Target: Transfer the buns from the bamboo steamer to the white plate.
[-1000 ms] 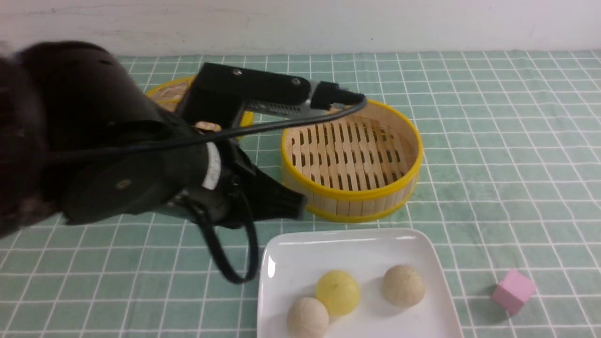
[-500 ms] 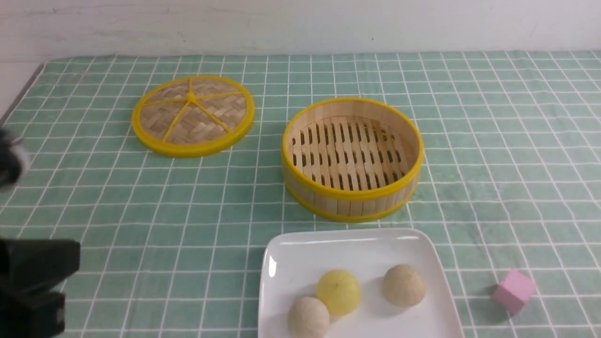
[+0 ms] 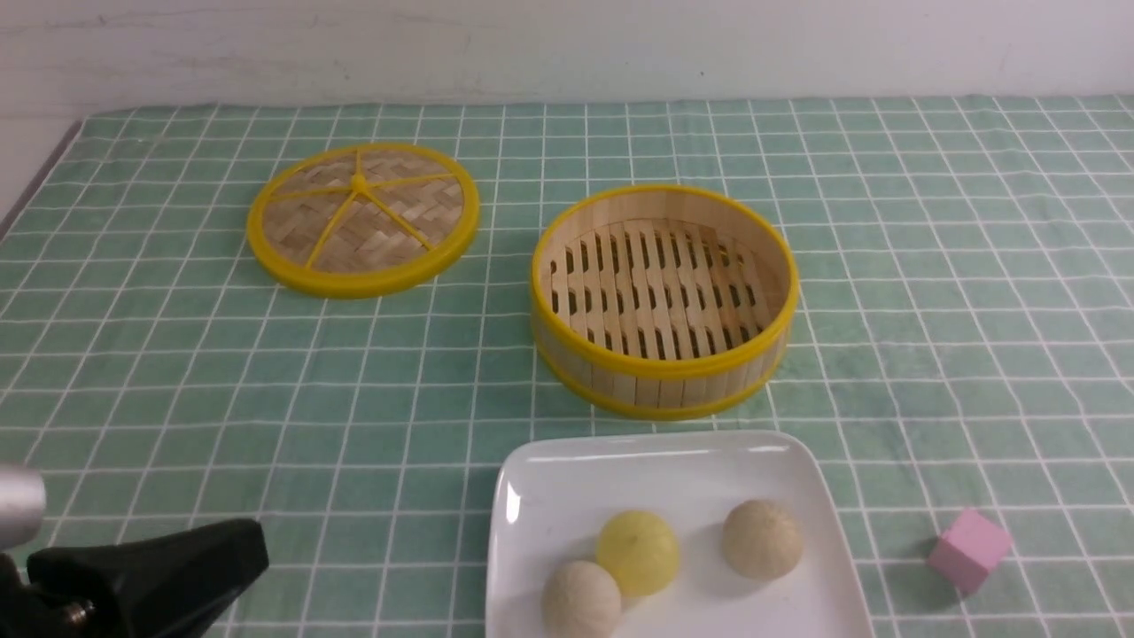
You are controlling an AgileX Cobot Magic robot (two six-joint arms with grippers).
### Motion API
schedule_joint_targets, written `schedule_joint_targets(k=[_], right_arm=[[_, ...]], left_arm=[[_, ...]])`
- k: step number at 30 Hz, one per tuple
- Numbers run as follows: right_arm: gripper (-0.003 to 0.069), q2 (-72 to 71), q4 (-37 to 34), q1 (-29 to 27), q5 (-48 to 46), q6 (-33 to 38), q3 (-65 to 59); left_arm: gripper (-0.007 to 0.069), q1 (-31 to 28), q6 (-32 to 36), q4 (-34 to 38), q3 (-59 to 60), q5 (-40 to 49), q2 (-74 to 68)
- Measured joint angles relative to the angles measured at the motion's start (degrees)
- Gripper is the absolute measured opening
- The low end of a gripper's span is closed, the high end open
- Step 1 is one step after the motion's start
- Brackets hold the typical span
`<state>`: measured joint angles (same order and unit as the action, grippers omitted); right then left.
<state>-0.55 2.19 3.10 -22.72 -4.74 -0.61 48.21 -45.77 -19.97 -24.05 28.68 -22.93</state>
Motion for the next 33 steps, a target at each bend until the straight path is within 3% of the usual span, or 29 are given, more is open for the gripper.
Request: schedule_joint_targets(k=[18,25,29,33], right_arm=[[0.0075,0.0,0.0,0.0,0.1,0.0,0.0],[0.0086,0.0,0.0,0.0,0.1,0.0,0.0],[0.0090,0.0,0.0,-0.1,0.1,0.0,0.0],[0.0093,0.0,0.0,-0.1,0.1,0.0,0.0]], left_arm=[[0.0044,-1.9,0.8,0.1,0.1,3.1,0.7],[0.0047,-17.0,14.2,6.6,5.1,0.9,7.6],[0.0052,-29.4,26.9,12.1,13.2,-3.3,15.2],[0.0055,-37.1,31.4,13.7,18.0,-6.2,19.9]])
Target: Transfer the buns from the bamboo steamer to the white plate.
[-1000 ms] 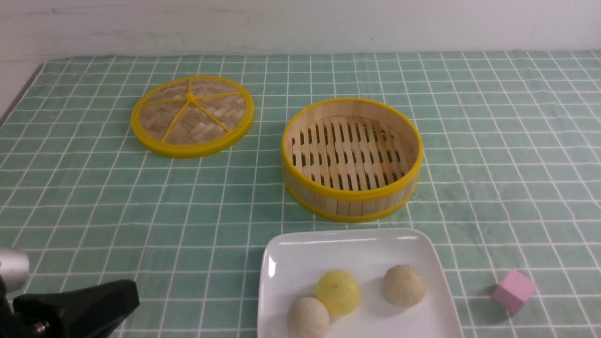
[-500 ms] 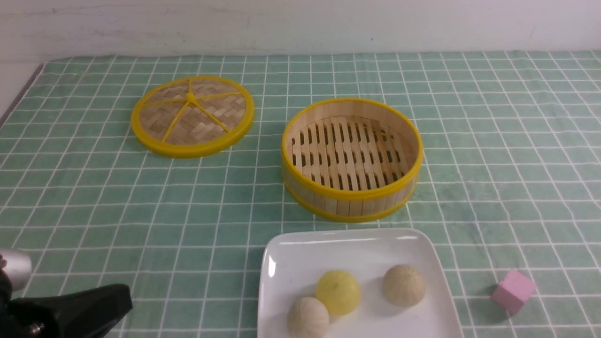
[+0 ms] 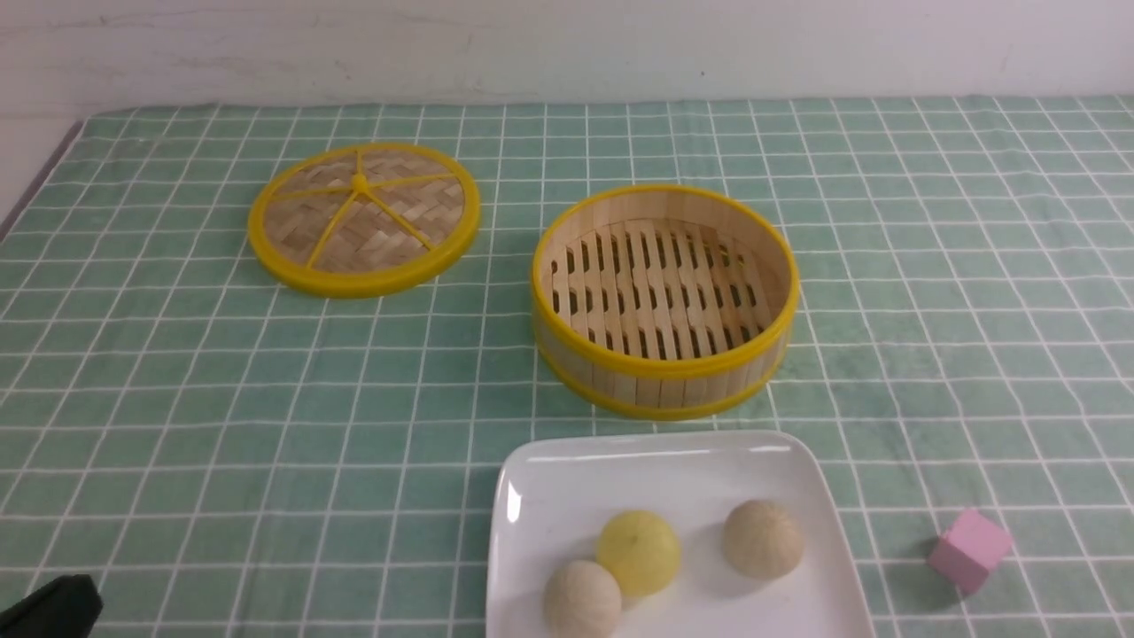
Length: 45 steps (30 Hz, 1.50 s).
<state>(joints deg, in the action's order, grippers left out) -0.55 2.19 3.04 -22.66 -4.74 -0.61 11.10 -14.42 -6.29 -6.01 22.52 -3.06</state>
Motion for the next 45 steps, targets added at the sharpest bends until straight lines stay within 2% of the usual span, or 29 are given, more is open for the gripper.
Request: schedule_joint_targets(k=[4,9,45], right_arm=[[0.0101,0.0,0.0,0.0,0.0,0.0,0.0],[0.0106,0.0,0.0,0.0,0.0,0.0,0.0],[0.0132,0.0,0.0,0.0,0.0,0.0,0.0]], left_arm=[[0.0059,-8.9,0.9,0.0,5.1,-1.1,3.4],[0.0062,-12.6,1.1,-0.1,7.4,-1.6,3.7],[0.0092,-10.9,1.3,-0.9,7.4,-1.2,3.7]])
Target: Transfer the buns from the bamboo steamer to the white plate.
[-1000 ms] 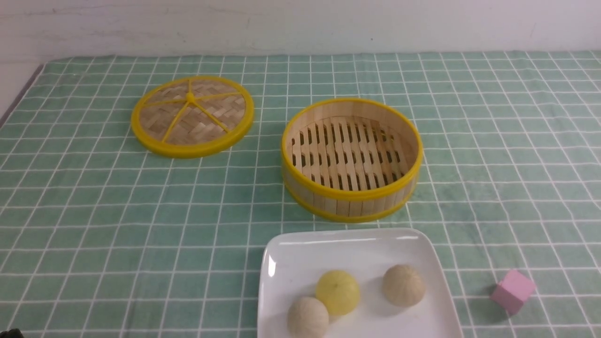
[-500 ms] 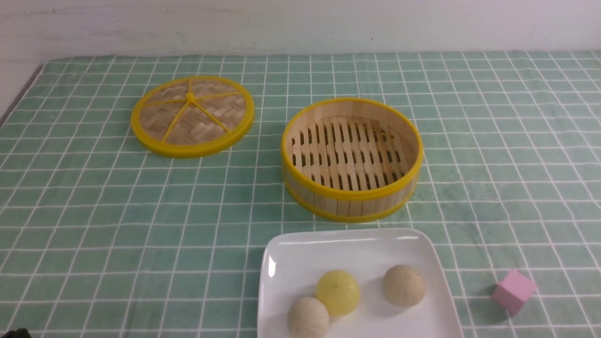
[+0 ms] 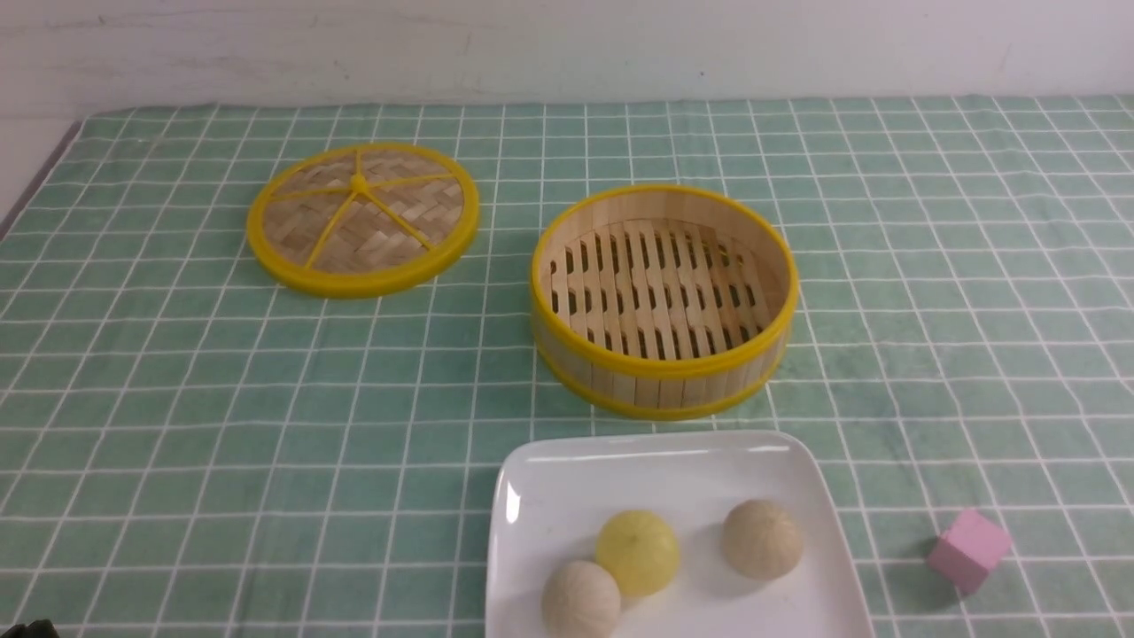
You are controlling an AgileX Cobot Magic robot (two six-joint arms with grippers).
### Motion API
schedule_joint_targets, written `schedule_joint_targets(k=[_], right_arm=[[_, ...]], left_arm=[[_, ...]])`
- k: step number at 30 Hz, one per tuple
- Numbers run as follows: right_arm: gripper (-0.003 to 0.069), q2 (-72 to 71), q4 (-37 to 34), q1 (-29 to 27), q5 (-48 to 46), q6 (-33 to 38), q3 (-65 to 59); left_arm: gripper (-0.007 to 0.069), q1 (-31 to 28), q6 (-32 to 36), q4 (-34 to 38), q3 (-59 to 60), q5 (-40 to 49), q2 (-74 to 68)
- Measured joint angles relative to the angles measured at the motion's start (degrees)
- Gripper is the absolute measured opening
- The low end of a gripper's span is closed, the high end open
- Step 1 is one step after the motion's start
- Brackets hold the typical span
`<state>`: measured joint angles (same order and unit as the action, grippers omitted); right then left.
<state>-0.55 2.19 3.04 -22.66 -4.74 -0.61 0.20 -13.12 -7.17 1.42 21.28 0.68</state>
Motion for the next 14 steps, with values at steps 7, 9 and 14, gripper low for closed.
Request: schedule_joint_targets(k=[7,9,14], right_arm=[[0.0144,0.0,0.0,0.0,0.0,0.0,0.0],[0.0146,0.0,0.0,0.0,0.0,0.0,0.0],[0.0151,0.0,0.0,0.0,0.0,0.0,0.0]], left_arm=[[0.0097,0.0,0.0,0.0,0.0,0.1,0.0],[0.0097,0.0,0.0,0.0,0.0,0.1,0.0],[0.0097,0.0,0.0,-0.1,0.0,0.1,0.0]])
